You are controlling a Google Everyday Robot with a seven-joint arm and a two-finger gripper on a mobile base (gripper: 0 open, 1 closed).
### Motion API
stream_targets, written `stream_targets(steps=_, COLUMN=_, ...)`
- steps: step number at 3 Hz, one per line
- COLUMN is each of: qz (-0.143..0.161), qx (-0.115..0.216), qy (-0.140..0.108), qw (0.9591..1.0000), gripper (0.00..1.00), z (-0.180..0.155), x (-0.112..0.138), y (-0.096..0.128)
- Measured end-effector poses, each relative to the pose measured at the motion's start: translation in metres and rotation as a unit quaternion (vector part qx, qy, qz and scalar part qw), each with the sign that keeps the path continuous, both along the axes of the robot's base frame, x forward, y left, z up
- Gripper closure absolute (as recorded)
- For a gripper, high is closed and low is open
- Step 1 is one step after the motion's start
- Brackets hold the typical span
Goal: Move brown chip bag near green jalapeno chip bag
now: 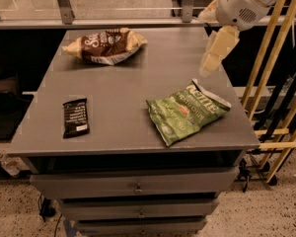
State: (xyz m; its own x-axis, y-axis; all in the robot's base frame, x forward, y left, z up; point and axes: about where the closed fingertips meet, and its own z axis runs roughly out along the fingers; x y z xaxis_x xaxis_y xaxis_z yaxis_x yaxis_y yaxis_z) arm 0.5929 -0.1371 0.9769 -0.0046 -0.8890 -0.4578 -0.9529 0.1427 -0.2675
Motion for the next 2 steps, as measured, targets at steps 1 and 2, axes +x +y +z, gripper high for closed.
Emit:
stream_targets(steps=1, qz=0.047, qx=-0.005, qy=0.017, qw=0.9988, gripper=0.00, z=-0.031, x=0.048, y=0.030)
stream_targets(steps=2, qz=0.049, qx=0.003, qy=0.013, qw=0.9987, gripper=0.00, z=-0.052, x=0.080, y=0.052)
